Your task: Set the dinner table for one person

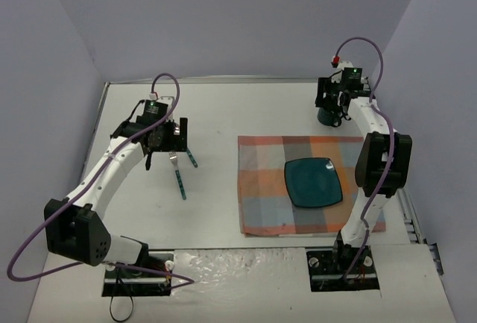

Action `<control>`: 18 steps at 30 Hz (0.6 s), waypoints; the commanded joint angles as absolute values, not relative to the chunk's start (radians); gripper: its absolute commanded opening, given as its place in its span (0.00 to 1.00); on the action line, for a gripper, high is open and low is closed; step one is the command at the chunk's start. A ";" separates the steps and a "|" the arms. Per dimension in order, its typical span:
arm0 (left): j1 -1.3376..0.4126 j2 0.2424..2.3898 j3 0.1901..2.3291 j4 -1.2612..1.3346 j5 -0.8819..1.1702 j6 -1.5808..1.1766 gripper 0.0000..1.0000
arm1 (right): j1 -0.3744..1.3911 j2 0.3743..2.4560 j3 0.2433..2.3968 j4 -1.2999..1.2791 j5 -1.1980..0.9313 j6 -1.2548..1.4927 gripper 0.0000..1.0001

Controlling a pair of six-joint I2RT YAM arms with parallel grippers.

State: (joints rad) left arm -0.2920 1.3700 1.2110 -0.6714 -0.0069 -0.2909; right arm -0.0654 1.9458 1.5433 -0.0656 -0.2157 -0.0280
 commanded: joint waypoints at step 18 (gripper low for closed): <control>-0.278 1.381 1.230 -0.638 -0.041 -0.276 0.97 | -0.019 2.141 1.753 -0.011 -0.156 -0.066 0.41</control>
